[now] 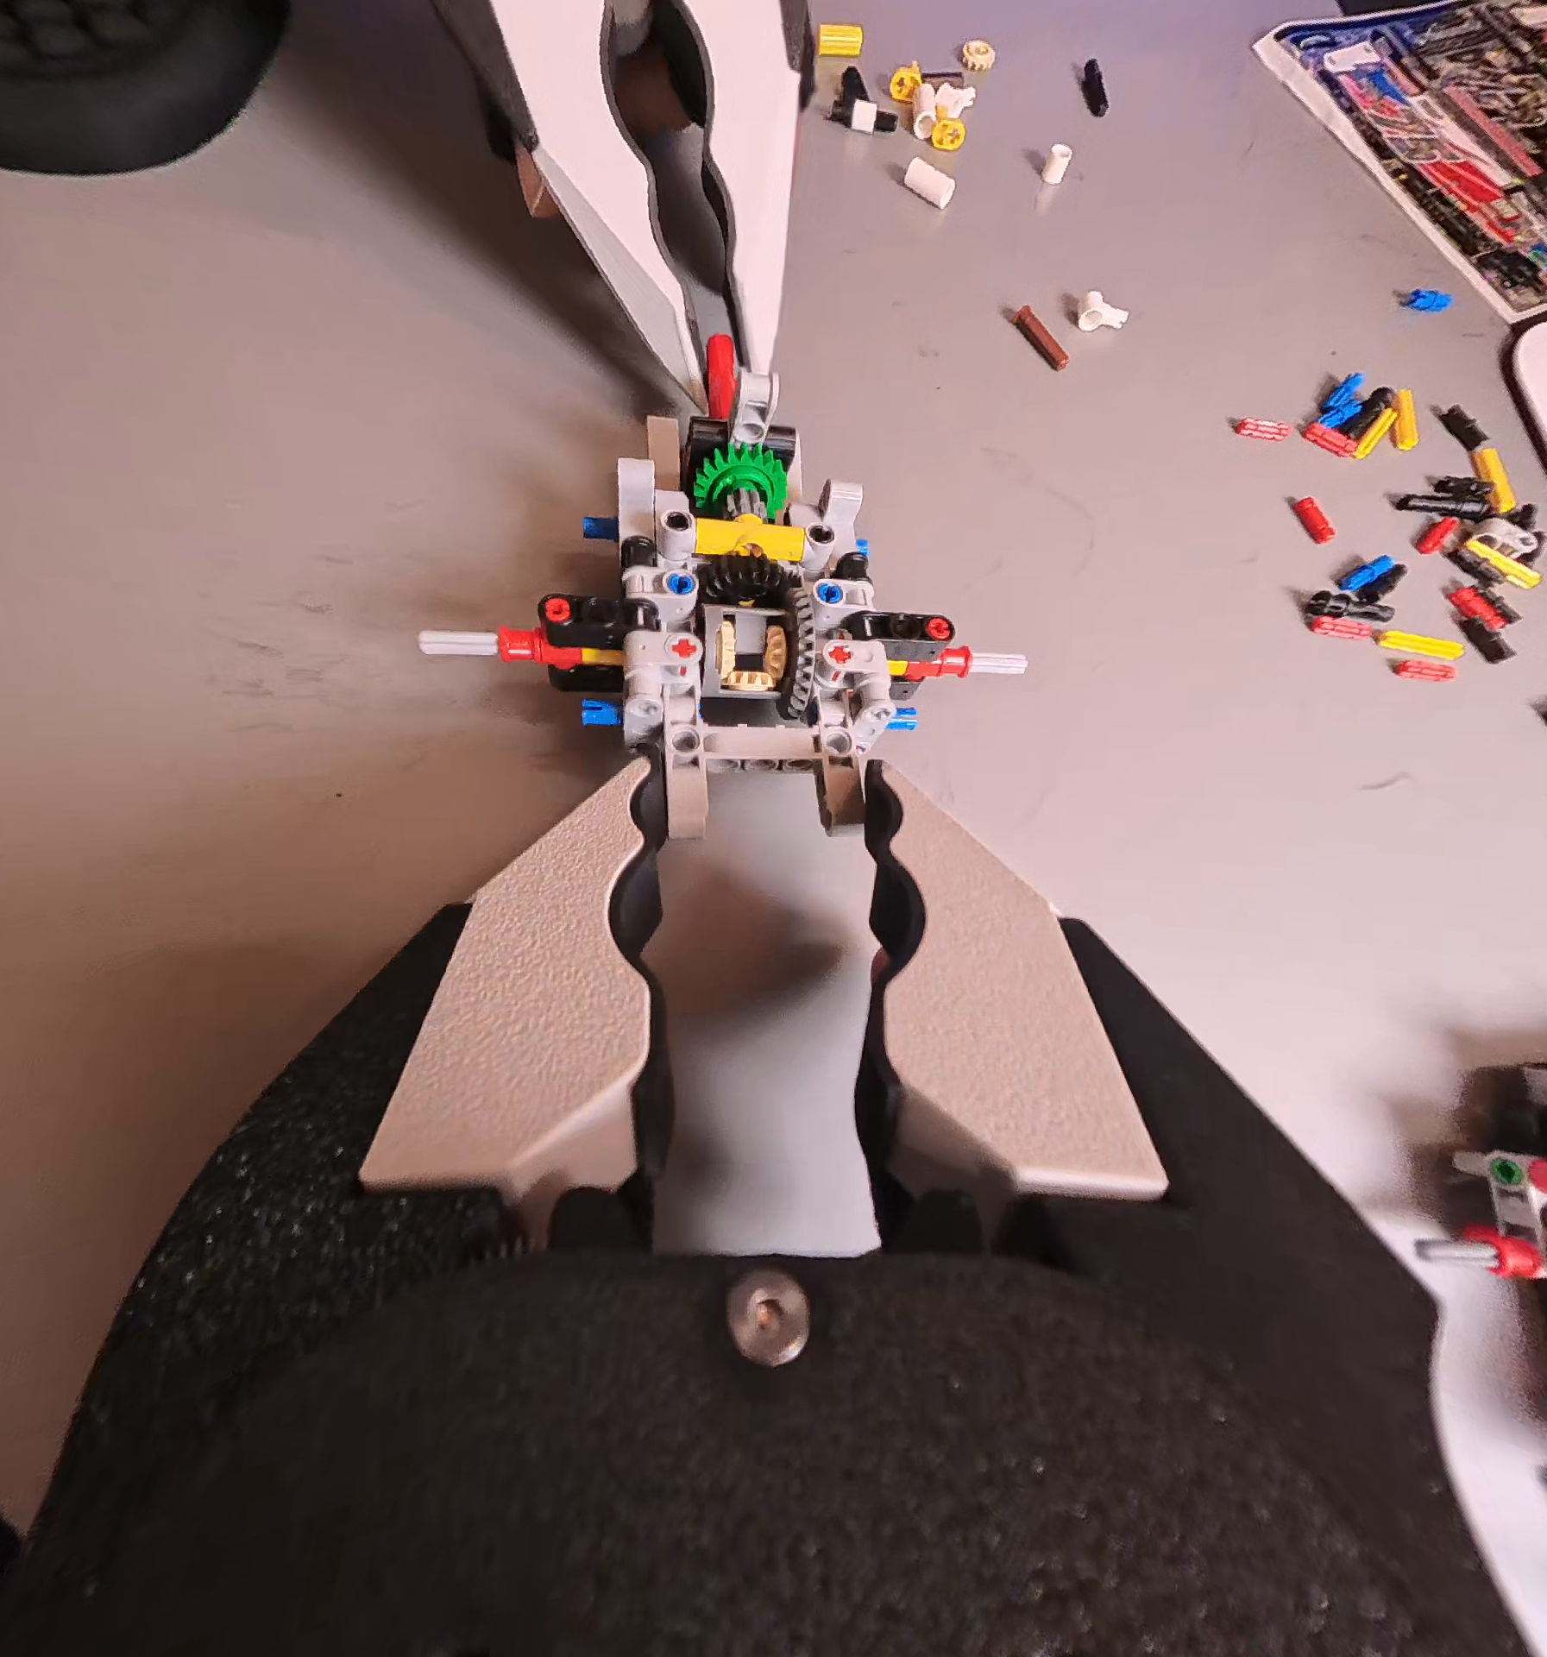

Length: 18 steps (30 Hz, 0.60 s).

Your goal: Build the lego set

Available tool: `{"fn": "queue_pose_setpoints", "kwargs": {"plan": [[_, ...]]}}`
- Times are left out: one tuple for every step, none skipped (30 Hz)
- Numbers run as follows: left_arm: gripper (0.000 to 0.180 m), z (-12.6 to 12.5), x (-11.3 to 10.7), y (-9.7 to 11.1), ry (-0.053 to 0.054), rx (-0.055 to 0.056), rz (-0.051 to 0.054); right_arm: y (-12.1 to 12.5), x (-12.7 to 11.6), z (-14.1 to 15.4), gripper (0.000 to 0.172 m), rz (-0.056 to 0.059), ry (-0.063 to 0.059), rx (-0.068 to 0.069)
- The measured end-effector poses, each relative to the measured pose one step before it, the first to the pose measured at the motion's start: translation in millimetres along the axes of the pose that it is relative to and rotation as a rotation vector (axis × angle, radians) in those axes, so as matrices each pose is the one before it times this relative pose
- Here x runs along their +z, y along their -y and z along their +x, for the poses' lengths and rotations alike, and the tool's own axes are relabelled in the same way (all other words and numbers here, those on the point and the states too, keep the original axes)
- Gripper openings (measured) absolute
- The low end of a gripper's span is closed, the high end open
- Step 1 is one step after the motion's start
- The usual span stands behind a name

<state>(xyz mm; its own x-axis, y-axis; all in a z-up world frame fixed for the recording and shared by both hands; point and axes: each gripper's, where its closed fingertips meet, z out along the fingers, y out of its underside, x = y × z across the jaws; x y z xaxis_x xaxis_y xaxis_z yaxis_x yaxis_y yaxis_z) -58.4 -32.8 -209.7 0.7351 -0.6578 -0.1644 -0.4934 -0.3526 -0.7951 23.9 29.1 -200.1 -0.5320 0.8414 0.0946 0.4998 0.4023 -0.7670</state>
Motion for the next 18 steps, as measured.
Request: {"fn": "queue_pose_setpoints", "kwargs": {"plan": [[0.008,0.66,0.05,2.28,0.0047,-0.0031,0.0085,-0.77,-2.07,0.05,0.043,0.0040,0.0043,0.0114],[0.007,0.82,0.05,2.31,0.0021,-0.0054,0.0069,-1.62,-1.63,-0.77,0.043,-0.0002,0.0104,0.0119],[0.007,1.71,0.18,1.95,-0.0061,-0.0072,0.0028,-1.17,-1.45,-1.76,0.042,0.0028,0.0162,0.0145],[0.007,2.08,0.36,1.71,-0.0088,-0.0073,0.0003,-1.64,-1.05,-1.68,0.042,-0.0010,0.0164,0.0159],[0.007,1.17,0.47,1.67,-0.0032,-0.0072,0.0007,-1.89,-0.66,-1.05,0.042,-0.0037,0.0127,0.0159],[0.007,0.34,0.62,1.64,0.0007,-0.0110,0.0001,-1.59,-0.70,-0.30,0.042,-0.0015,0.0094,0.0155],[0.007,0.46,0.60,1.50,-0.0041,-0.0200,-0.0007,-1.61,-0.70,-0.43,0.042,-0.0027,0.0133,0.0197],[0.007,0.62,0.54,1.79,-0.0130,-0.0348,0.0008,-1.63,-0.71,-0.48,0.042,-0.0035,0.0182,0.0251],[0.007,-0.93,0.40,1.79,-0.0115,-0.0519,0.0019,1.02,-1.53,1.53,0.042,0.0124,0.0056,0.0216],[0.007,-2.26,0.30,1.86,-0.0092,-0.0646,0.0036,1.44,-1.54,2.93,0.043,0.0121,-0.0057,0.0177],[0.007,-1.84,0.41,1.62,-0.0148,-0.0681,0.0034,1.03,-1.15,2.51,0.043,0.0054,-0.0098,0.0069],[0.006,-1.07,0.43,1.25,-0.0173,-0.0623,0.0024,0.55,-1.17,3.18,0.043,-0.0005,-0.0233,-0.0061],[0.006,-0.77,0.46,1.23,-0.0151,-0.0517,0.0060,0.25,-1.62,4.40,0.043,-0.0072,-0.0378,-0.0122],[0.006,-1.63,0.42,1.48,-0.0038,-0.0431,0.0108,0.53,-2.44,3.38,0.047,-0.0099,-0.0350,-0.0113],[0.006,-2.30,0.17,1.55,0.0057,-0.0361,0.0124,2.12,-4.01,1.77,0.052,-0.0034,-0.0268,-0.0054],[0.006,-0.86,-0.10,1.31,0.0002,-0.0275,0.0097,3.72,-5.51,1.74,0.052,0.0036,-0.0295,-0.0019],[0.006,-0.43,-0.11,1.05,0.0017,-0.0212,0.0065,4.03,-6.35,2.67,0.052,0.0015,-0.0397,-0.0035],[0.006,-1.51,-0.19,1.11,0.0106,-0.0179,0.0065,5.22,-6.91,1.81,0.052,0.0045,-0.0402,-0.0062]]}}
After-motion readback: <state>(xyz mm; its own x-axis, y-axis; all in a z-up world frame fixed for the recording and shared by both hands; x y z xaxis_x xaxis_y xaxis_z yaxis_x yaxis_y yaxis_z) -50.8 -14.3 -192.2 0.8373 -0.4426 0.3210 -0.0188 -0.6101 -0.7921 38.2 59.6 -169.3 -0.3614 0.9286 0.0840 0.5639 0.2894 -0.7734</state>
